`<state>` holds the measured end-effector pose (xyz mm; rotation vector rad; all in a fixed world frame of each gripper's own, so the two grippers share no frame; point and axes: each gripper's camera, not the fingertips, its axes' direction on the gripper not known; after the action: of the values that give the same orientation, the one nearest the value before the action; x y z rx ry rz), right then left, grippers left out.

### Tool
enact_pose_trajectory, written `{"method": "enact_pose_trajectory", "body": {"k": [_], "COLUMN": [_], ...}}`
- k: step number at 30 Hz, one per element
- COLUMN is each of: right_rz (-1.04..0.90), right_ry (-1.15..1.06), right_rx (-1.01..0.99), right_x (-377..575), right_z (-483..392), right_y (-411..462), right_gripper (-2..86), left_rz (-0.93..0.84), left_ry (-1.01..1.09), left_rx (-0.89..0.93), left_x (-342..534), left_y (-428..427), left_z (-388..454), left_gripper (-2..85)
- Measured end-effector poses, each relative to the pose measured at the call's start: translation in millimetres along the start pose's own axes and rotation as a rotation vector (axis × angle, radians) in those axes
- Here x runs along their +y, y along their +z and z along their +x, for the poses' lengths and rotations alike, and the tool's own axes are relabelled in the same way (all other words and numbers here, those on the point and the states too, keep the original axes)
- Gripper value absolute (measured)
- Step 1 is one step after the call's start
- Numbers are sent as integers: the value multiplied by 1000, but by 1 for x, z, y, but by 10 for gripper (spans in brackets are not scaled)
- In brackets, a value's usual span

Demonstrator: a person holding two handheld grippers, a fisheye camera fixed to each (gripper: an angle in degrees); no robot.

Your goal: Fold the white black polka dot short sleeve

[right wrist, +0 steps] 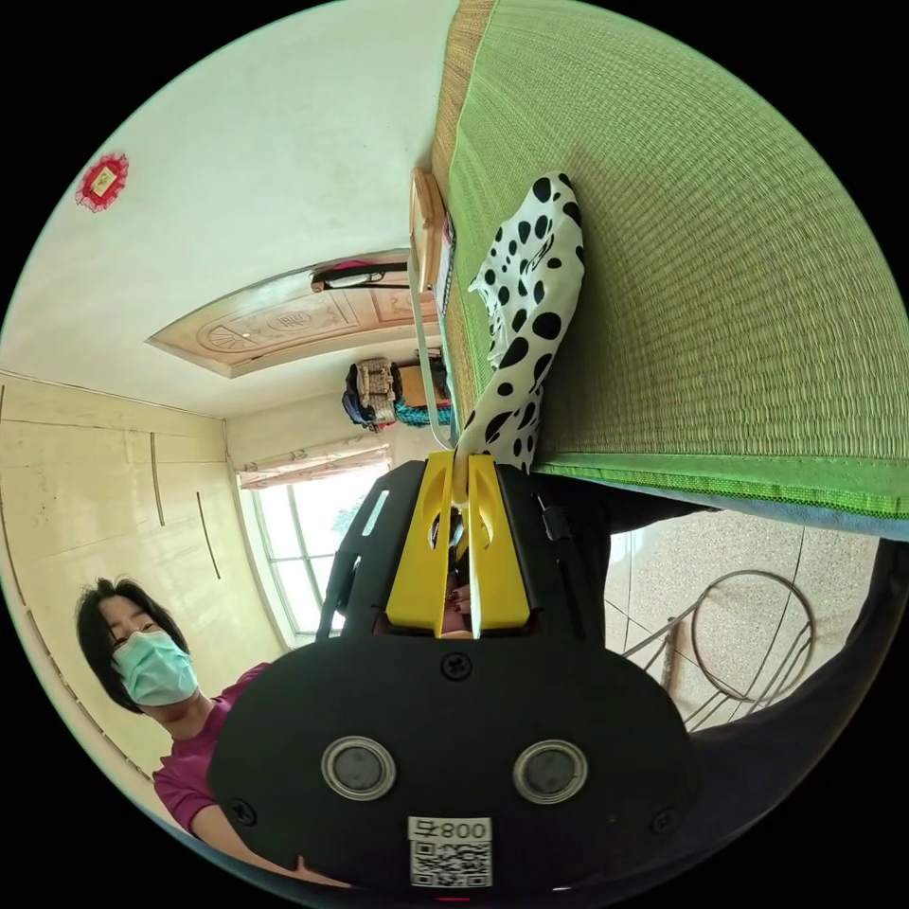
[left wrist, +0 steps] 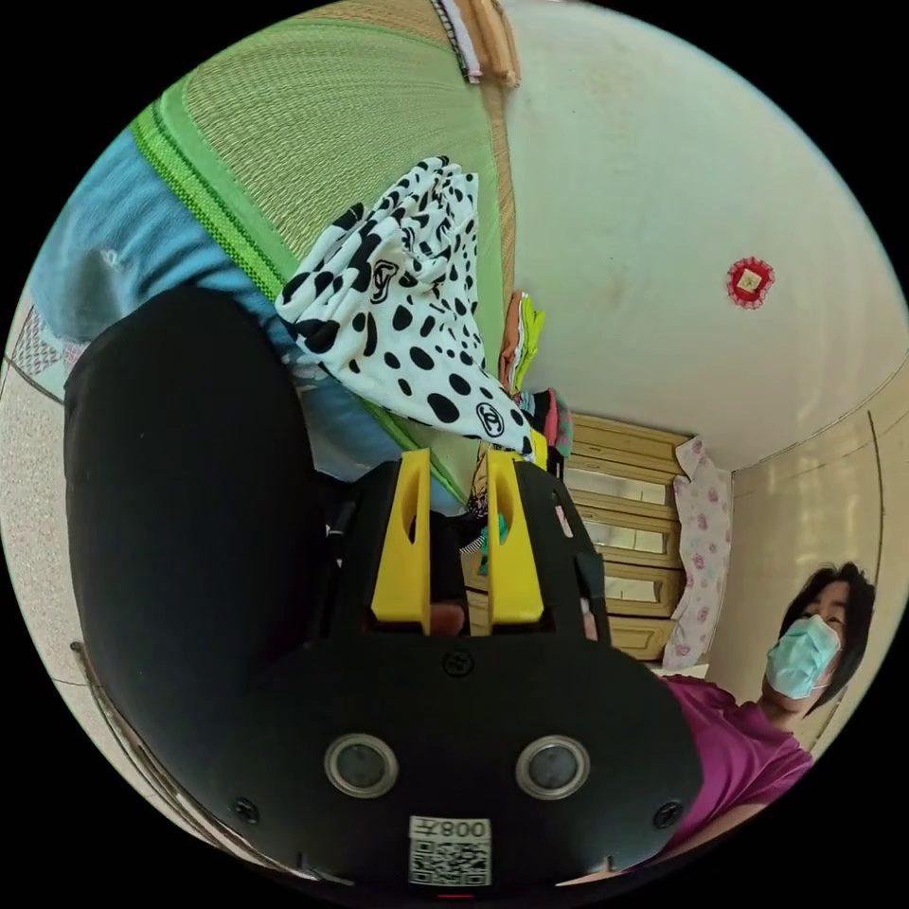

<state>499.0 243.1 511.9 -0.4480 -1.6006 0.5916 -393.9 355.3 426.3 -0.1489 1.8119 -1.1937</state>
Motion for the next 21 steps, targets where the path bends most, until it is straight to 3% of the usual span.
{"method": "enact_pose_trajectory", "body": {"k": [4,21], "right_rz": [-4,-10], "right_ry": [-17,-49], "right_rx": [3,5], "right_x": [-4,-9], "right_z": [-13,-44], "right_y": [5,22], "right_gripper": [21,20], "left_rz": [78,219], "left_ry": [-100,-221], "left_rx": [95,118], "left_x": [-2,-13], "left_y": [-18,-75], "left_z": [-18,-40], "left_gripper": [100,94]}}
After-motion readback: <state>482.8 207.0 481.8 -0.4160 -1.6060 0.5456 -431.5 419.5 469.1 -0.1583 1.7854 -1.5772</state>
